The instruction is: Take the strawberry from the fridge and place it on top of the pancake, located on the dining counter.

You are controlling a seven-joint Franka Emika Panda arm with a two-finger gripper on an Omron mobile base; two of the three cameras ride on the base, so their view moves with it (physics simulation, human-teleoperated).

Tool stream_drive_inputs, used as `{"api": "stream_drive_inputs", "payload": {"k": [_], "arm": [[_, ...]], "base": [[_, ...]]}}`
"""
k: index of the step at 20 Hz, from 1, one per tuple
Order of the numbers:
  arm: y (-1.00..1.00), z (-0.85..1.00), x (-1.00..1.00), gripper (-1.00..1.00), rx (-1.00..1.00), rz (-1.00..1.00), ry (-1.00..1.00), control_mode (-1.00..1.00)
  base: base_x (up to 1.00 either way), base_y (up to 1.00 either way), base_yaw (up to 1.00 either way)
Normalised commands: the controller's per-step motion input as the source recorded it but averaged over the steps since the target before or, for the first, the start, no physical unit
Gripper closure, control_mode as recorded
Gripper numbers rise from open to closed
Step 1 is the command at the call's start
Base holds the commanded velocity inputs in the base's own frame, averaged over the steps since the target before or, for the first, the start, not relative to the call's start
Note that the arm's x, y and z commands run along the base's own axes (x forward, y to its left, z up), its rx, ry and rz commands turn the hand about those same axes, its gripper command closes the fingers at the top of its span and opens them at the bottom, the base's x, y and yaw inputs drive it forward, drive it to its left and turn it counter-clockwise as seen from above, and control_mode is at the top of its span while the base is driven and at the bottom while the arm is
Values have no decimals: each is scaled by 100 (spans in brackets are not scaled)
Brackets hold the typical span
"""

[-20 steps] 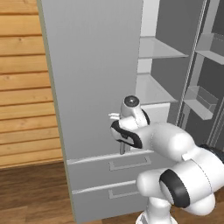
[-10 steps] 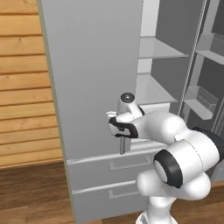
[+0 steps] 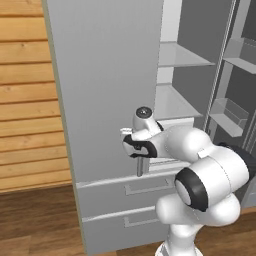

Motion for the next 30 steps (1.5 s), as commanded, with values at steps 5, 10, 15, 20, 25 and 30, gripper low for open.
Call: {"api": "stream_drive_inputs", "payload": {"k": [5,10,15,20,25,30], "arm": [[18,-10,-61,100,0,0,-7,-100],[35,0,-76,100,0,0,-2,-100],[64,0,-72,100,-1,0,0,-100],[78,0,-66,100,-4,0,0,-100],[68,2,-63,-100,-7,-1,0,-100],[5,68,-80,-100,0,-2,-12,-100]], "base": [[0,0,0],[0,0,0],[0,0,0],[0,0,0],[0,0,0],[0,0,0]]}}
